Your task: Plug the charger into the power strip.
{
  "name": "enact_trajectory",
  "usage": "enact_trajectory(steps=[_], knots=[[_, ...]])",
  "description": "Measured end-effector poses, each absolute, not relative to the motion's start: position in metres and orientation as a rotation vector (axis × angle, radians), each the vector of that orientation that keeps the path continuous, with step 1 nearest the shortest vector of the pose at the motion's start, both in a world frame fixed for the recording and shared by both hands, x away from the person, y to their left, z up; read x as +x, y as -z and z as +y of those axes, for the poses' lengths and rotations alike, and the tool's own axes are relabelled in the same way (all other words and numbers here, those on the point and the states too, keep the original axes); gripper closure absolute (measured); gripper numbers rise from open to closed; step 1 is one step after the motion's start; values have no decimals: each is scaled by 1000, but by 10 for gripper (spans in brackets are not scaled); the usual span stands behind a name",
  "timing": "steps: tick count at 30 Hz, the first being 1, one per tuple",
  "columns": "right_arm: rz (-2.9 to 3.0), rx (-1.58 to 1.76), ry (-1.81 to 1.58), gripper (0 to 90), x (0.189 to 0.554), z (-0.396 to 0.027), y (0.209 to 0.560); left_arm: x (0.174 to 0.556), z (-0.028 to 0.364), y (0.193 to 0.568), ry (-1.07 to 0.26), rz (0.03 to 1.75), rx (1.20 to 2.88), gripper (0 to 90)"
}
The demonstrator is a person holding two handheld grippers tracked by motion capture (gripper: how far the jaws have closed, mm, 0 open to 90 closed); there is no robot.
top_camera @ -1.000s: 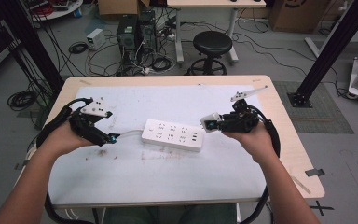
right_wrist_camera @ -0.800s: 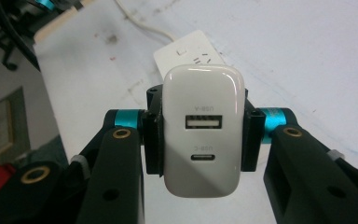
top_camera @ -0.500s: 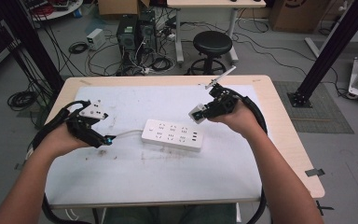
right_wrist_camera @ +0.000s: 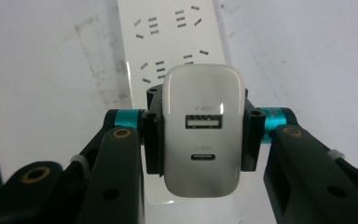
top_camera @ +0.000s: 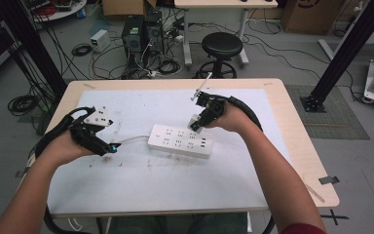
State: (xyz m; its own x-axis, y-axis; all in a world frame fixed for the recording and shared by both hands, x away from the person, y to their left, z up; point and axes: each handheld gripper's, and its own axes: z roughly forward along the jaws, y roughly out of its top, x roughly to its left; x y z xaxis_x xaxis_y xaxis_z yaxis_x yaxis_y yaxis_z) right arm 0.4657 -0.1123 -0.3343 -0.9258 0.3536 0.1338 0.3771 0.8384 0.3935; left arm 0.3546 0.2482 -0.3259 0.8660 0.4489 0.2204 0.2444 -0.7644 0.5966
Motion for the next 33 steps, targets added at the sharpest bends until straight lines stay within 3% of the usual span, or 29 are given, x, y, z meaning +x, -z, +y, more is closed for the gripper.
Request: enact_trajectory(steps=[33], knots=[[-3154, -337, 345, 633, 461, -78, 361, 356, 249, 327, -475, 504, 2474, 185]])
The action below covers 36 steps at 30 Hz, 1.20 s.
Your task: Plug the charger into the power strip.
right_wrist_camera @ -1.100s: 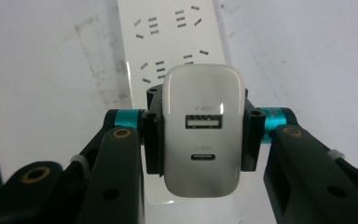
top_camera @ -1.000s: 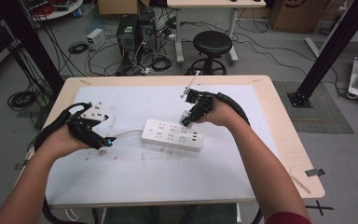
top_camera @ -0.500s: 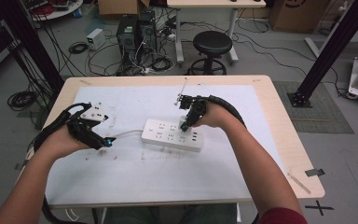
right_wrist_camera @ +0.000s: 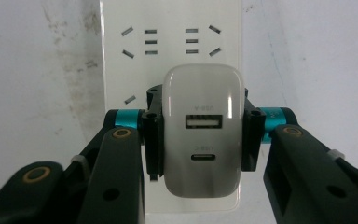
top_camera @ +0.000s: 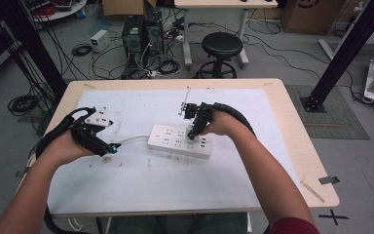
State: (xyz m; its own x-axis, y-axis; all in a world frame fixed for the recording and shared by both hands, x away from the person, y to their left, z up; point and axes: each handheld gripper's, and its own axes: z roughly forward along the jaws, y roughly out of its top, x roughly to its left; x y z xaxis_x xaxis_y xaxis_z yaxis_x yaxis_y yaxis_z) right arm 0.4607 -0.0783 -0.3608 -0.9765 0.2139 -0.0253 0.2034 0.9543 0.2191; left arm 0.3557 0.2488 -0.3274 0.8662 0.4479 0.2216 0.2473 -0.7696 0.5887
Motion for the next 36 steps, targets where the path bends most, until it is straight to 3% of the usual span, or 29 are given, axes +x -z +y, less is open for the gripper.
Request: enact_trajectory(steps=[36], knots=[[3049, 378, -285, 637, 461, -73, 371, 354, 243, 331, -475, 508, 2484, 185]])
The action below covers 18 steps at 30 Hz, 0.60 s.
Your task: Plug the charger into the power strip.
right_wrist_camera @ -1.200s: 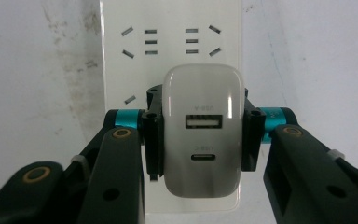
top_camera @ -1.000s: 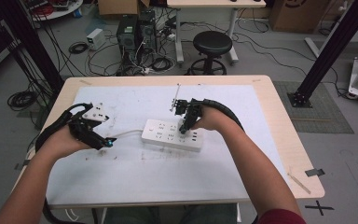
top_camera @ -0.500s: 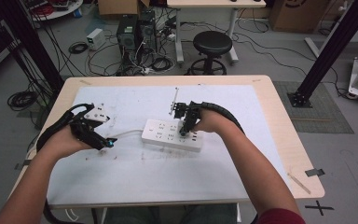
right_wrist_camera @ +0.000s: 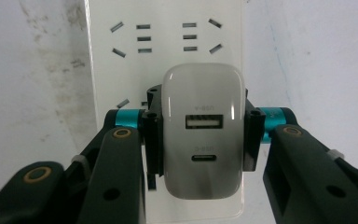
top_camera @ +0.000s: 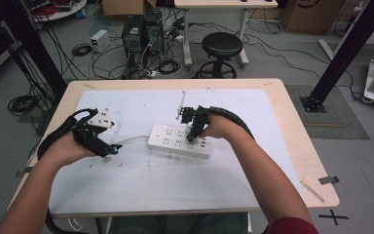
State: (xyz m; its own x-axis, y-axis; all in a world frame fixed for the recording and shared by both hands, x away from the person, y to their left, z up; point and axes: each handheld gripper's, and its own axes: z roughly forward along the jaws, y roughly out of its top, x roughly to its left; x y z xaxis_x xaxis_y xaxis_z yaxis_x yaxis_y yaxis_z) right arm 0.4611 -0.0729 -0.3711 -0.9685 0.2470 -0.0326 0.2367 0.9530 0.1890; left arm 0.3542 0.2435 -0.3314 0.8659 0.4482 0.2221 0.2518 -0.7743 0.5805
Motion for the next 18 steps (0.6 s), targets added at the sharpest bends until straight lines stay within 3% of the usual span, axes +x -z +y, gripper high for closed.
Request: enact_trajectory(steps=[14, 18], knots=[[3037, 383, -302, 627, 460, -74, 373, 354, 244, 331, -473, 508, 2481, 184], [3080, 445, -386, 528, 462, -79, 366, 354, 244, 331, -469, 510, 2477, 185]])
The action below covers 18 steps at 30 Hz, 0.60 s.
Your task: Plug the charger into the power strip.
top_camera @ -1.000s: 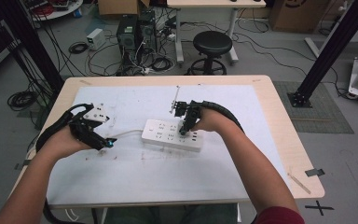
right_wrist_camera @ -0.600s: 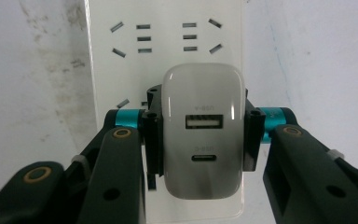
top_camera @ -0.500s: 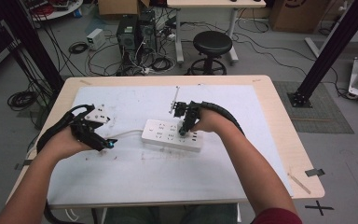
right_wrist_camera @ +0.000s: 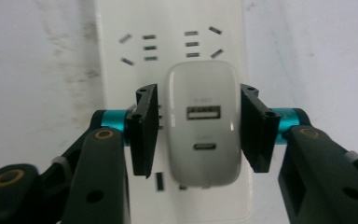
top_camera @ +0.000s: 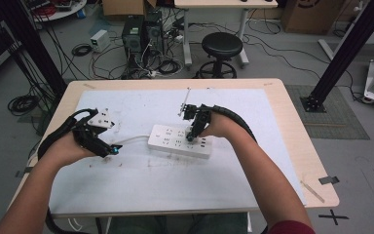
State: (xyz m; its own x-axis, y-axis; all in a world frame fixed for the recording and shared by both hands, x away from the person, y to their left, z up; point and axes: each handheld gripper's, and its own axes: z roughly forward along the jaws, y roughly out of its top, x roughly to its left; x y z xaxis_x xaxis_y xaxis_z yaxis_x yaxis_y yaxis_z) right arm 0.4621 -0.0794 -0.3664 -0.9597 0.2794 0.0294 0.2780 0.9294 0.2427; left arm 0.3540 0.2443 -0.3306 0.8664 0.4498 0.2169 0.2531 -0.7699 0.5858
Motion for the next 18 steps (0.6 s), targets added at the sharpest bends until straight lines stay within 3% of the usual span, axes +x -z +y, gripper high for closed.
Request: enact_trajectory(steps=[2, 6, 9, 18], knots=[[3057, 454, -393, 474, 462, -82, 363, 355, 244, 330, -471, 505, 2480, 184], [3059, 471, -429, 448, 461, -86, 360, 356, 244, 330, -472, 502, 2484, 184], [3040, 545, -616, 352, 455, -101, 347, 357, 243, 330, -471, 498, 2477, 184], [2999, 568, -747, 304, 446, -116, 337, 358, 238, 328, -458, 462, 2478, 184]])
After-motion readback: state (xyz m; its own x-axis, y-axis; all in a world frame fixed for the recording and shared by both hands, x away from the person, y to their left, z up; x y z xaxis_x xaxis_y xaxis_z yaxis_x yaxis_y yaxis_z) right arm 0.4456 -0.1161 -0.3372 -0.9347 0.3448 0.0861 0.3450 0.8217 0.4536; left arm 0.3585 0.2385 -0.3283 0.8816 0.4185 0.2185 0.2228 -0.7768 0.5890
